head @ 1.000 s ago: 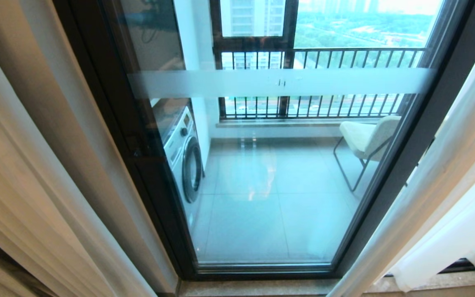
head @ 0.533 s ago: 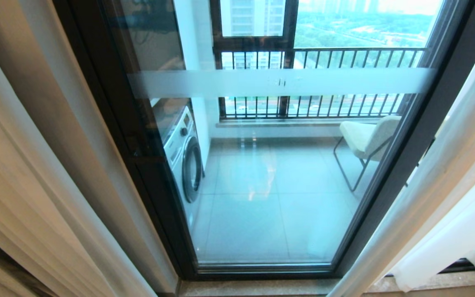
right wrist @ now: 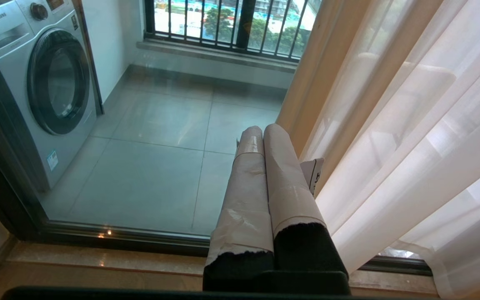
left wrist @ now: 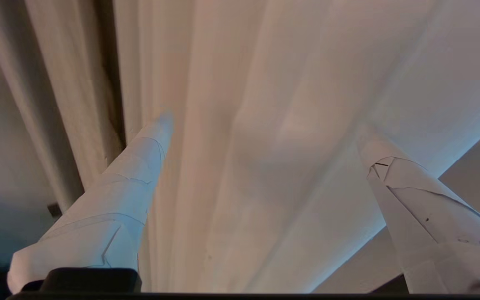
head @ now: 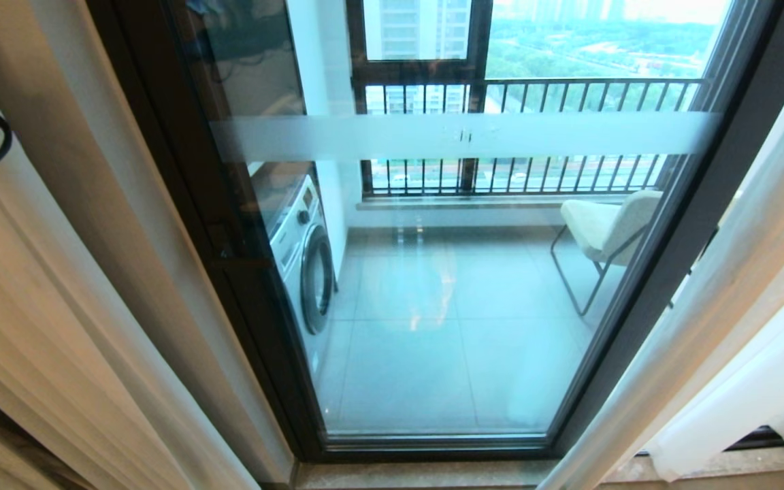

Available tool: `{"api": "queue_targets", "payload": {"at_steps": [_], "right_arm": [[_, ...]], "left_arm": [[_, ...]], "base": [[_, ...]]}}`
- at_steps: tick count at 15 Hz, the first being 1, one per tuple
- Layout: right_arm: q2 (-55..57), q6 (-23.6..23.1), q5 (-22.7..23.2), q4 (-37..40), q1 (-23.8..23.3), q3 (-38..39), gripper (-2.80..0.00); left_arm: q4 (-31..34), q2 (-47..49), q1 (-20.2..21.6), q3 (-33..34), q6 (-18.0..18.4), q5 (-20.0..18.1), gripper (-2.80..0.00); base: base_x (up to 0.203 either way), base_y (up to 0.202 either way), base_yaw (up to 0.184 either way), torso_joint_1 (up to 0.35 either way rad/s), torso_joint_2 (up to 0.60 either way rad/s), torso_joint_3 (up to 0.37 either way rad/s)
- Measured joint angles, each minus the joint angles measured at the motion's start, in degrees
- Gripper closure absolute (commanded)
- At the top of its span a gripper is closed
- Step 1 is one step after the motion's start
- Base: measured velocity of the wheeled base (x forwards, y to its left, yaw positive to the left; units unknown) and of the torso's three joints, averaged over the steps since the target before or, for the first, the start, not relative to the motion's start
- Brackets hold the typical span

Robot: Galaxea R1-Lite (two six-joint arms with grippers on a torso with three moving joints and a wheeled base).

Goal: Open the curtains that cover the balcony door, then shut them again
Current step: Close the inner curtains on both sides

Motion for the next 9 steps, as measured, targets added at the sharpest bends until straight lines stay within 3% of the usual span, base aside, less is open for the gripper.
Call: {"api": "queue_targets", "payload": {"at_steps": [9], "right_arm": [[0.00,0.00,0.00,0.00,0.00,0.00,0.00]], "left_arm": [[6.28,9.34,0.30,-13.73,-1.57,-1.71,-2.80]], "base": [[0.000,0.000,0.000,0.000,0.00,0.000]]}}
